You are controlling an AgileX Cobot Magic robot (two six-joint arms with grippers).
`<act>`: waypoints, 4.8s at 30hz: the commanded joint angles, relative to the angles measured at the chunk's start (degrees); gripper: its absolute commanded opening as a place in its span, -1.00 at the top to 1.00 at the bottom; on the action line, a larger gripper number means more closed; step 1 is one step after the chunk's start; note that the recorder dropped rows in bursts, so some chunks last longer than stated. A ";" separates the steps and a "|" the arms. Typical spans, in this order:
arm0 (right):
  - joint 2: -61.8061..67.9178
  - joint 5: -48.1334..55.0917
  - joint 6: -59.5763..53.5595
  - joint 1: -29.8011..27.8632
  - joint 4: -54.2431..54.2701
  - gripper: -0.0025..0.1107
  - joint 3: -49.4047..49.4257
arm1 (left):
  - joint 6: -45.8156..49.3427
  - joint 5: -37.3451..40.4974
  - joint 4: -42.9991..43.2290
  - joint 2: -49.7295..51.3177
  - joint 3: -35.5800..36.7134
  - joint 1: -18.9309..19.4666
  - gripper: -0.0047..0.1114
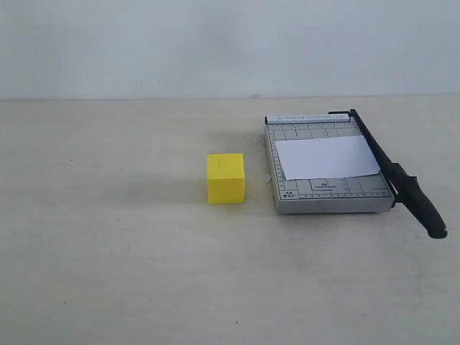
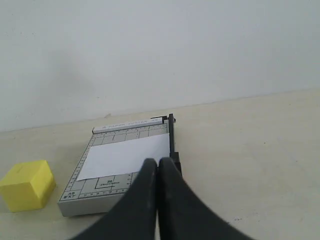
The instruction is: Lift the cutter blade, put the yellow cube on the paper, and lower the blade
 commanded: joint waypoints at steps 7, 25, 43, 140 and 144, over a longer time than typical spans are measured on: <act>-0.33 -2.80 2.00 0.09 2.61 0.96 -0.02 | 0.07 -0.89 -0.09 -0.13 -0.17 -0.02 0.84; 4.36 4.79 8.31 0.09 9.35 0.67 -7.08 | 0.07 -0.89 -0.09 -0.13 -0.17 -0.02 0.84; 68.32 27.47 4.04 -0.04 -16.02 -0.08 -43.04 | 0.07 -0.89 -0.09 -0.13 -0.17 -0.02 0.84; 19.45 5.27 -49.40 0.07 51.45 0.96 -13.95 | 0.07 -0.89 -0.09 -0.13 -0.17 -0.02 0.84; 15.57 2.99 -49.40 0.07 51.45 0.96 -10.94 | 0.07 -0.89 -0.09 -0.13 -0.17 -0.02 0.84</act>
